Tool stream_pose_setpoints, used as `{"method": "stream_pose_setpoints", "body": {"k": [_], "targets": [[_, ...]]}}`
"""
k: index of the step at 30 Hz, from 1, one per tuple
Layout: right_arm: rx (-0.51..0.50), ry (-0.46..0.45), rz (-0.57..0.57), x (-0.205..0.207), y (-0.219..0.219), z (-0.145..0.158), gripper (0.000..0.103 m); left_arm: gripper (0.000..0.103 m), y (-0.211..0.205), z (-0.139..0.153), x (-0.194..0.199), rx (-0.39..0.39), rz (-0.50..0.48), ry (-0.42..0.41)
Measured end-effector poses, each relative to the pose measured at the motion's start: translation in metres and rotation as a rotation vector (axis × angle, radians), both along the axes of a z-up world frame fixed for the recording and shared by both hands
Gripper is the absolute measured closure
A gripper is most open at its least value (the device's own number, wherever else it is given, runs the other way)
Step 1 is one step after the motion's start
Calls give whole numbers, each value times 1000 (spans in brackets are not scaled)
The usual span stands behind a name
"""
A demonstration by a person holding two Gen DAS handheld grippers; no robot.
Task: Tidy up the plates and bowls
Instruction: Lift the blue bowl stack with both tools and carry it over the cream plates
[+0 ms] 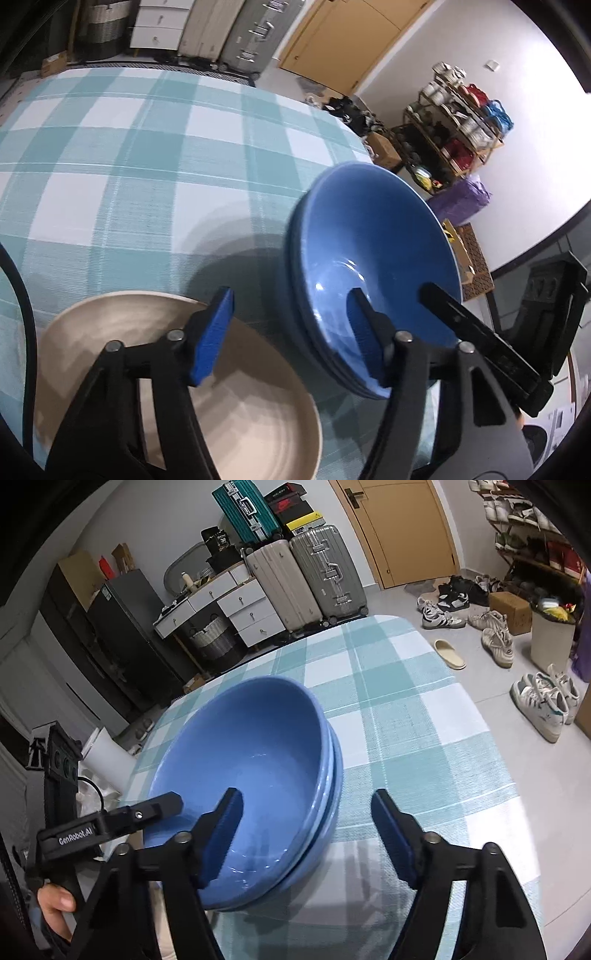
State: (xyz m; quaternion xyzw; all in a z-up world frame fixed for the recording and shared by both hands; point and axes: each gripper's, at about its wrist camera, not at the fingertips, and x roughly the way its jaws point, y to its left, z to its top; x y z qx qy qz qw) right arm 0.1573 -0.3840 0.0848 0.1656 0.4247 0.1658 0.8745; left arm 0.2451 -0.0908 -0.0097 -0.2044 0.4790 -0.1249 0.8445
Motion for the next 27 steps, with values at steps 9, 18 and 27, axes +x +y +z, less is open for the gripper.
{"method": "stream_pose_setpoints", "body": {"k": [9, 18, 27], "targets": [[-34, -12, -17, -2, 6, 3, 68, 73, -15, 5, -5, 23, -30, -18], [-74, -27, -30, -4, 7, 7, 70, 73, -23, 14, -12, 76, -35, -47], [-82, -56, -33, -12, 4, 20, 70, 73, -28, 30, -24, 98, -38, -83]]}}
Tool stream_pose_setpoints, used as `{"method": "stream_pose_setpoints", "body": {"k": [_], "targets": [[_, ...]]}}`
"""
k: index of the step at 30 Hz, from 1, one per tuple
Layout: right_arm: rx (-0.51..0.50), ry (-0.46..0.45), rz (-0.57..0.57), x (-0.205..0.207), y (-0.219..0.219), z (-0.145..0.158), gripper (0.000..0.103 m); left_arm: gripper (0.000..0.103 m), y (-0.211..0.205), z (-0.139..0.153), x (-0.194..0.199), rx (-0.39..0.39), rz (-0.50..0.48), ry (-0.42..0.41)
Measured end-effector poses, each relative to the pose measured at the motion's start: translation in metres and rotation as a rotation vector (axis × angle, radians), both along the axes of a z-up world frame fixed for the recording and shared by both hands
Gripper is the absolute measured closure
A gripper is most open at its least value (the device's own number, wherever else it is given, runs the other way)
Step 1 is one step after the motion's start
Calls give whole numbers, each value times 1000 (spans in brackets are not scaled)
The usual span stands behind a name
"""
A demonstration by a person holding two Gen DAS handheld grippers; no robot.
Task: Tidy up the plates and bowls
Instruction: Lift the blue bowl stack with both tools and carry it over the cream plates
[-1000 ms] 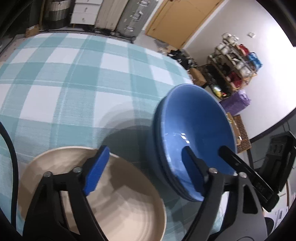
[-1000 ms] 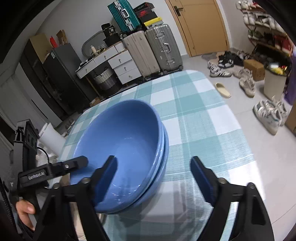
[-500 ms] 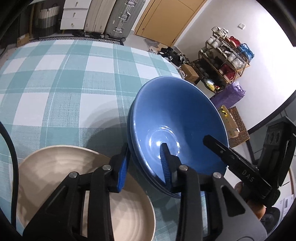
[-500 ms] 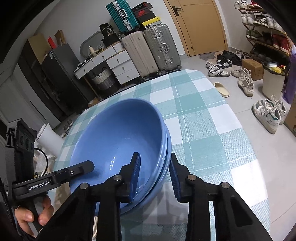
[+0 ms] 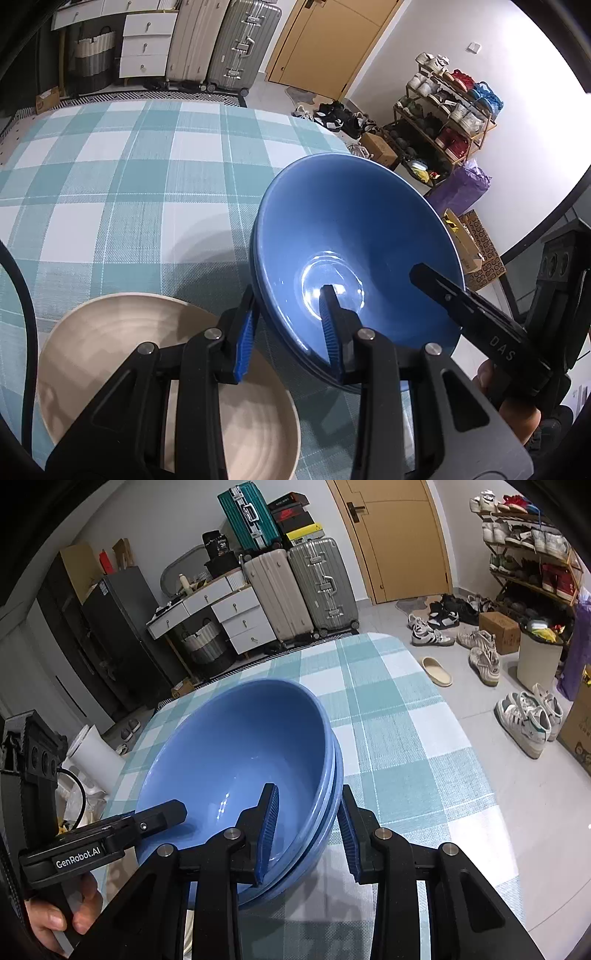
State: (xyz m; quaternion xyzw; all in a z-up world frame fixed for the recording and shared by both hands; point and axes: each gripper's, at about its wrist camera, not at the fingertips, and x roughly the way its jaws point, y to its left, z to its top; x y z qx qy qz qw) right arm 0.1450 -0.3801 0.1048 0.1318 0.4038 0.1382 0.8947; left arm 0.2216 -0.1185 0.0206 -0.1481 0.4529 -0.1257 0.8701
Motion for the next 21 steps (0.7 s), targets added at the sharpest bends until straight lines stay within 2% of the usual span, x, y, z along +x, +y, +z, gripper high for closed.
{"method": "stream_pose_setpoints", "body": {"k": [21], "targets": [[-38, -83, 59, -32, 19, 49, 70, 73, 20, 58, -61, 0, 34, -88]]}}
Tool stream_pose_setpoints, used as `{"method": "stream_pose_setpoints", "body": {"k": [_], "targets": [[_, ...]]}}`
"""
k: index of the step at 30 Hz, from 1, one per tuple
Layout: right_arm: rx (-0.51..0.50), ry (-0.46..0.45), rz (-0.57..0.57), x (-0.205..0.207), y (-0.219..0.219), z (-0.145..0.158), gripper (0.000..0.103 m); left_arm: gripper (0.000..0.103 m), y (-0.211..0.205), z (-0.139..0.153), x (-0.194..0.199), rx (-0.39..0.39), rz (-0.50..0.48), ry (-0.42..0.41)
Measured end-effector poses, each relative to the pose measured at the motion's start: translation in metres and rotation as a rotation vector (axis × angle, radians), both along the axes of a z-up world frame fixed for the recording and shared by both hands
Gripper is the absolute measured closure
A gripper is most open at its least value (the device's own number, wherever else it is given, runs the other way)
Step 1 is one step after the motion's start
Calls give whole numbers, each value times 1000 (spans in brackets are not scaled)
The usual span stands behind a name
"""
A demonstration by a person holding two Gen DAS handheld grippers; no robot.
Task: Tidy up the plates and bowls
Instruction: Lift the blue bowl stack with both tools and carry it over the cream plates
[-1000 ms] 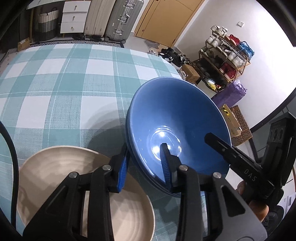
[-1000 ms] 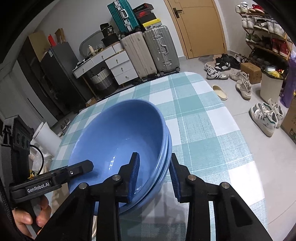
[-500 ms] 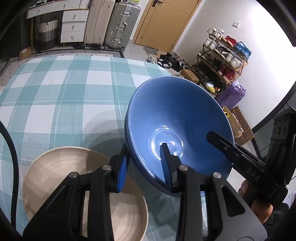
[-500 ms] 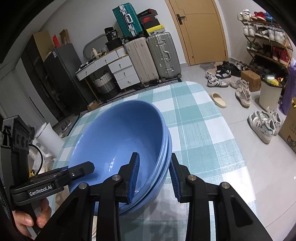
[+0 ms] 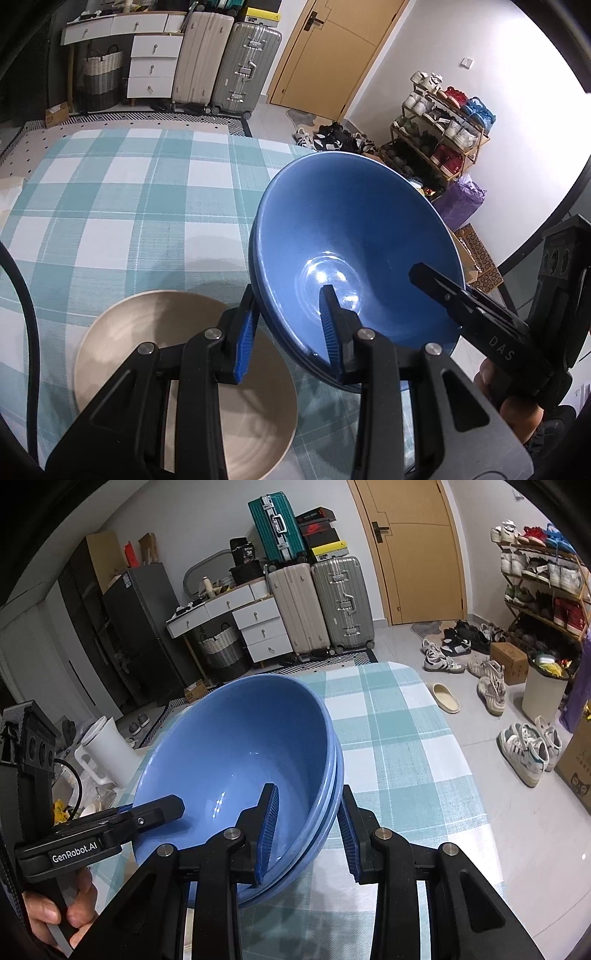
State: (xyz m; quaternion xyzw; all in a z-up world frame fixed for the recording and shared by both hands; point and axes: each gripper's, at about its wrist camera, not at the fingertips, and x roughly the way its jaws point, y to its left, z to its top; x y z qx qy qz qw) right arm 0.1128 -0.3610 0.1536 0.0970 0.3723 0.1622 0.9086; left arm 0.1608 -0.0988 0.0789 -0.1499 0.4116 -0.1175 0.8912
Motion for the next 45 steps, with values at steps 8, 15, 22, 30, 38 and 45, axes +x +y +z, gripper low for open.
{"method": "stream_pose_setpoints", "body": {"k": [8, 15, 22, 30, 38, 45], "targets": [[4, -27, 17, -15, 12, 15, 70, 73, 10, 17, -25, 5, 27, -17], [4, -46, 42, -30, 25, 24, 70, 73, 20, 26, -48, 11, 47, -34], [3, -55, 77, -41, 44, 28, 70, 73, 35, 32, -75, 29, 80, -56], [0, -65, 115, -48, 69, 23, 70, 73, 55, 28, -99, 39, 121, -62], [-15, -63, 158, -51, 100, 16, 70, 73, 78, 24, -112, 59, 171, -59], [-10, -48, 189, -48, 121, 4, 70, 73, 94, 15, -121, 83, 203, -47]]}}
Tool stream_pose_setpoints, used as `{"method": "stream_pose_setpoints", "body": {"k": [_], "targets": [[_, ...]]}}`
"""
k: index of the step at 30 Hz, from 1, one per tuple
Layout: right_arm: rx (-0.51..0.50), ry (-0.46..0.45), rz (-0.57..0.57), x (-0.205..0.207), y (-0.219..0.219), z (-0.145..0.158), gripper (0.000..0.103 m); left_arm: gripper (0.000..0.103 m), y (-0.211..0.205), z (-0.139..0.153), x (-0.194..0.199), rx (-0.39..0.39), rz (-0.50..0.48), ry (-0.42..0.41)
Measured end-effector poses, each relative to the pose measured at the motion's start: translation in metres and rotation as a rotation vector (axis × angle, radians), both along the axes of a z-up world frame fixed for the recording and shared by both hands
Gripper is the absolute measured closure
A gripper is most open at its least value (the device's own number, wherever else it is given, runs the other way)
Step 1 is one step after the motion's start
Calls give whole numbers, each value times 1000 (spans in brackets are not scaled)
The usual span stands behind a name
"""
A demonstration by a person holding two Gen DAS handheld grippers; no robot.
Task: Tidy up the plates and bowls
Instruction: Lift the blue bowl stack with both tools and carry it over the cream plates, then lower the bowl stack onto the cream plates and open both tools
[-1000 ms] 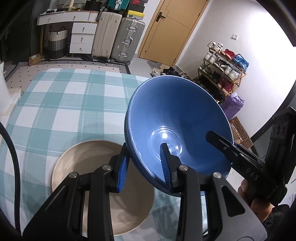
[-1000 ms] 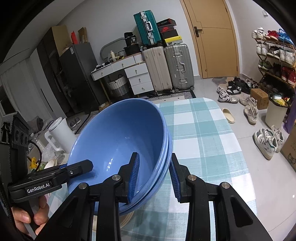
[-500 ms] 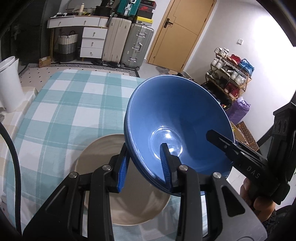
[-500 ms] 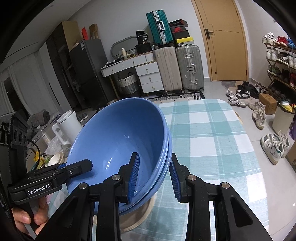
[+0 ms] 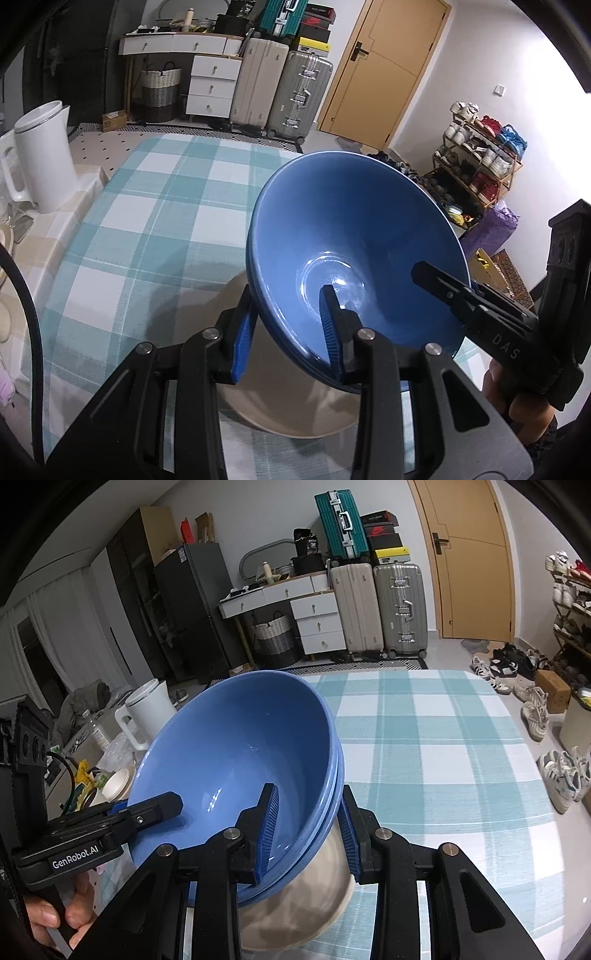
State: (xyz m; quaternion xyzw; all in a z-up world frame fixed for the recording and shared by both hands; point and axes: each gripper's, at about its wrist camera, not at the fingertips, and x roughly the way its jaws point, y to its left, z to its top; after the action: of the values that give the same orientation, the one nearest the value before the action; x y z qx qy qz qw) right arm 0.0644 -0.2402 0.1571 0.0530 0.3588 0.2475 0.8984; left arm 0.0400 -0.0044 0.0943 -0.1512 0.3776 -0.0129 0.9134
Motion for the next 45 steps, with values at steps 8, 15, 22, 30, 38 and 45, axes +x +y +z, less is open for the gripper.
{"method": "stream_pose_setpoints", "body": {"k": [8, 15, 22, 30, 38, 45], "targets": [[-6, 28, 15, 6, 15, -18, 70, 73, 9, -18, 7, 18, 17, 37], [-7, 56, 19, 14, 18, -32, 70, 73, 13, -34, 21, 6, 18, 67], [-12, 78, 19, 18, 19, -40, 70, 73, 18, -49, 30, 1, 15, 95], [-21, 81, 18, 20, 20, -44, 69, 71, 19, -51, 35, 21, 0, 85], [-51, 70, 26, 20, 22, -47, 68, 66, 17, -51, 37, 43, -34, 66], [-79, 52, 46, 19, 25, -46, 54, 43, 13, -46, 33, 160, -39, 13]]}}
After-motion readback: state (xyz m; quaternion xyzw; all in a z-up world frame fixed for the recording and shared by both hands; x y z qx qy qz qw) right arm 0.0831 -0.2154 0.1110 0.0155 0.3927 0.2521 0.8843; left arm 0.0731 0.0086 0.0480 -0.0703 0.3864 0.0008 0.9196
